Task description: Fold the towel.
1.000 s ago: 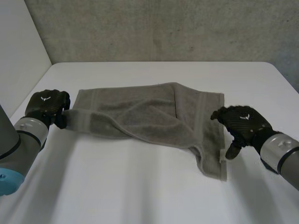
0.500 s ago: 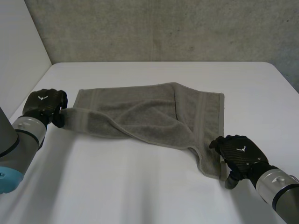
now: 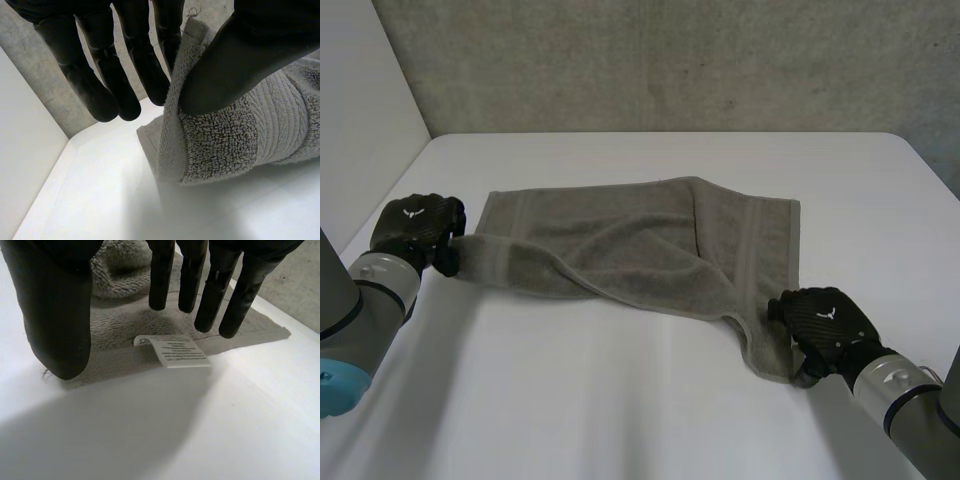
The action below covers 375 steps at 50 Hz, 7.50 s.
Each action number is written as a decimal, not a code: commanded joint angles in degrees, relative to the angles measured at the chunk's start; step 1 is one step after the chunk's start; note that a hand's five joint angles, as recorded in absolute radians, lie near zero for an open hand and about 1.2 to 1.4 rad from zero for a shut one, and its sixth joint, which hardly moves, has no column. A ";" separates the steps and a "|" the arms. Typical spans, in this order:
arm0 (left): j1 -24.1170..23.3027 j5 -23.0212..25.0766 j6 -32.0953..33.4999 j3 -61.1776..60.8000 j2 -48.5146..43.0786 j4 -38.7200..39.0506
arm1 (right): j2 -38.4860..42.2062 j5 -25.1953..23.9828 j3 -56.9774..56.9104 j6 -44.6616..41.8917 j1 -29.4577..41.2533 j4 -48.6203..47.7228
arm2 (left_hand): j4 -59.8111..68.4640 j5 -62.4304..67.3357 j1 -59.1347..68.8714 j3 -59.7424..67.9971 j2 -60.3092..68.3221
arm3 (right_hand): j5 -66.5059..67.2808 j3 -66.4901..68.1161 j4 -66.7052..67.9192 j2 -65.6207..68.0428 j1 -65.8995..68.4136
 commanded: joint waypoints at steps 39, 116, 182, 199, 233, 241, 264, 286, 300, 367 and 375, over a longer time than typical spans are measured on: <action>-0.09 -0.04 0.00 -0.38 0.00 0.70 | -4.06 -1.07 0.67 0.29 -0.44 5.36 | -6.90 -14.78 -2.86 -8.75 -6.55 | -13.91 -13.49 -13.51 -13.40 -13.08; -0.09 0.05 0.00 -0.38 -0.09 0.78 | -0.98 2.62 -5.65 18.20 5.09 6.76 | -6.90 -14.78 -2.86 -8.75 -6.55 | -19.04 -18.62 -18.64 -18.53 -18.20; -3.07 -4.96 -7.99 38.91 -8.53 10.81 | 11.87 14.31 -55.76 -19.22 12.74 -22.88 | -6.90 -14.78 -2.86 -8.75 -6.55 | 50.96 51.38 51.36 51.47 51.80; -0.97 1.97 -7.30 7.12 -1.78 3.33 | 5.03 8.33 -33.46 -21.32 8.27 18.45 | -6.90 -14.78 -2.86 -8.75 -6.55 | 50.96 51.38 51.36 51.47 51.80; 7.74 7.96 -6.50 -4.70 20.24 1.66 | -7.40 1.21 -29.65 -31.09 0.88 35.15 | -6.90 -14.78 -2.86 -8.75 -6.55 | 50.96 51.38 51.36 51.47 51.80; 7.82 7.43 -6.33 -2.58 13.71 1.40 | -2.21 1.56 -29.30 -30.73 0.00 35.15 | -6.90 -14.78 -2.86 -8.75 -6.55 | 50.96 51.38 51.36 51.47 51.80; 7.82 7.52 -6.24 -3.02 11.52 1.93 | -2.47 1.39 -27.80 -31.87 -4.92 39.88 | -6.90 -14.78 -2.86 -8.75 -6.55 | 28.23 28.66 28.64 28.75 29.07; 3.18 3.05 -0.79 8.91 -9.47 6.85 | 14.73 5.78 -44.22 -32.93 -2.90 29.45 | -6.90 -14.78 -2.86 -8.75 -6.55 | 50.96 51.38 51.36 51.47 51.80; -0.61 -4.43 -0.35 23.08 -24.08 5.79 | 27.59 6.49 -54.70 -33.11 0.53 18.19 | -6.90 -14.78 -2.86 -8.75 -6.55 | 50.96 51.38 51.36 51.47 51.80; -1.23 4.71 -0.79 -0.91 -2.20 6.85 | 15.81 -1.42 -27.28 -11.40 -13.62 14.05 | -74.33 -82.22 -70.29 -76.18 -73.98 | 50.96 51.38 51.36 51.47 51.80; -1.14 4.62 -0.88 -0.82 -2.02 6.85 | 15.90 5.78 -29.82 -13.51 -16.61 13.88 | -74.33 -82.22 -70.29 -76.18 -73.98 | 50.96 51.38 51.36 51.47 51.80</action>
